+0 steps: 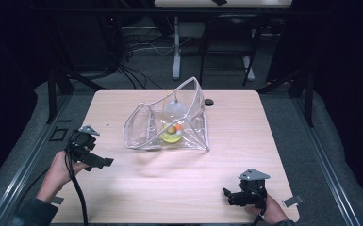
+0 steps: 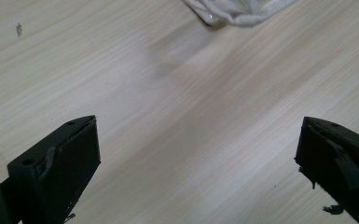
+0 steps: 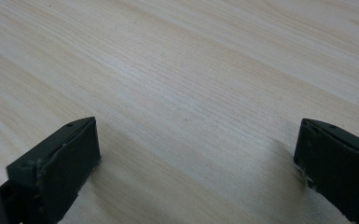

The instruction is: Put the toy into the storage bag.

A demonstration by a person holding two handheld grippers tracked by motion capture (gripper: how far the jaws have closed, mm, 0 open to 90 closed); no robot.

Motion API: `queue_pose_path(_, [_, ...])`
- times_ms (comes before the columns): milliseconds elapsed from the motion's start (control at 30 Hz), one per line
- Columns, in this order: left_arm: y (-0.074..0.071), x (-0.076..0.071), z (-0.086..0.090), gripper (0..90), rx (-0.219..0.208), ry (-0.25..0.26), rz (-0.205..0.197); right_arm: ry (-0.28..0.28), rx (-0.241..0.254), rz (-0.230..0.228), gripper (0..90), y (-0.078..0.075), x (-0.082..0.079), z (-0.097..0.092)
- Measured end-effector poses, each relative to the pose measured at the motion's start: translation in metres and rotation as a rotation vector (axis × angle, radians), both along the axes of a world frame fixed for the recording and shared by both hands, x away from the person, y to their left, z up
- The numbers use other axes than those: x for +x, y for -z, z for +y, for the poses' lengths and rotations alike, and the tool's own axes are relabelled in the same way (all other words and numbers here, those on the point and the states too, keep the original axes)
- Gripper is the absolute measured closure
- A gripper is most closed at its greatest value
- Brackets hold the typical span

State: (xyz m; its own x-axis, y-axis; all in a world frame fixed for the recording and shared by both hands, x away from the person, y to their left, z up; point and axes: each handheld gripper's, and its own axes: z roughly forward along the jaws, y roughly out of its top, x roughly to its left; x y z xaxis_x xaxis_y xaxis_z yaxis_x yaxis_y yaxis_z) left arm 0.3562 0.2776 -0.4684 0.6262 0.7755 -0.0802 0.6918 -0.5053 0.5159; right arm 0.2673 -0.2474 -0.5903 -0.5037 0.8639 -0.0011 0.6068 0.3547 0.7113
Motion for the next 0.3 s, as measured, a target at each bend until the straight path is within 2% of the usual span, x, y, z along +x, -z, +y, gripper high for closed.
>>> queue_pose_path(300, [0.027, -0.006, 0.004, 0.0, -0.022, -0.008, 0.029, -0.001, 0.0, 0.0, 0.0, 0.0, 0.0, 0.0])
